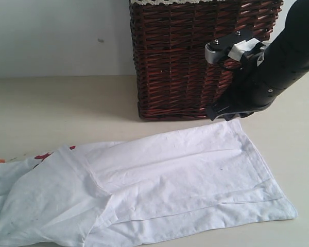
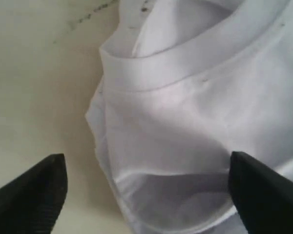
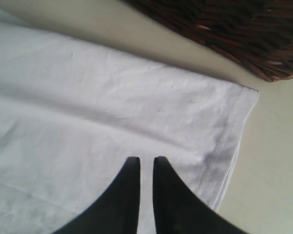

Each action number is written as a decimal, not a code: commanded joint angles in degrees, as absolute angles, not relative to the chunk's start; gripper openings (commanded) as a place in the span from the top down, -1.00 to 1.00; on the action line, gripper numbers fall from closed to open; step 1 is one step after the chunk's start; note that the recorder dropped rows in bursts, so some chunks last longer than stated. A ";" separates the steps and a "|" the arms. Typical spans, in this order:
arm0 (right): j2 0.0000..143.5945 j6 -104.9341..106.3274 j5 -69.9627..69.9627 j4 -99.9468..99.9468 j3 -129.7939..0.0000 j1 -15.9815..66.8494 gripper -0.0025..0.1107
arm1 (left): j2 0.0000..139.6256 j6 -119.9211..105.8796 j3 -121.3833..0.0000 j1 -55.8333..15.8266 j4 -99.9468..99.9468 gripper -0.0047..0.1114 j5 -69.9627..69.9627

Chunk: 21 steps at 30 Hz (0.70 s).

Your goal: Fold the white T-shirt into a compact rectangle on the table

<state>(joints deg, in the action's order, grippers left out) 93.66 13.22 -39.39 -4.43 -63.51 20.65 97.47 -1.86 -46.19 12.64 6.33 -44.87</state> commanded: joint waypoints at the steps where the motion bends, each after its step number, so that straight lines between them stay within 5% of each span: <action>1: 93.22 13.93 -38.88 -4.62 -63.96 20.29 0.73 | 99.86 -2.34 -46.85 12.79 8.24 -0.56 -41.30; 15: 93.22 14.94 -38.42 -4.62 -63.96 20.29 0.73 | 110.21 -25.90 -46.85 12.88 34.33 -0.52 -38.58; 18: 93.22 15.16 -38.14 -5.22 -63.96 20.29 0.73 | 110.60 -27.29 -46.85 12.88 36.06 -0.37 -39.59; 21: 93.22 15.40 -38.00 -5.33 -63.96 20.29 0.73 | 110.60 -27.09 -46.85 12.88 36.68 -0.01 -41.70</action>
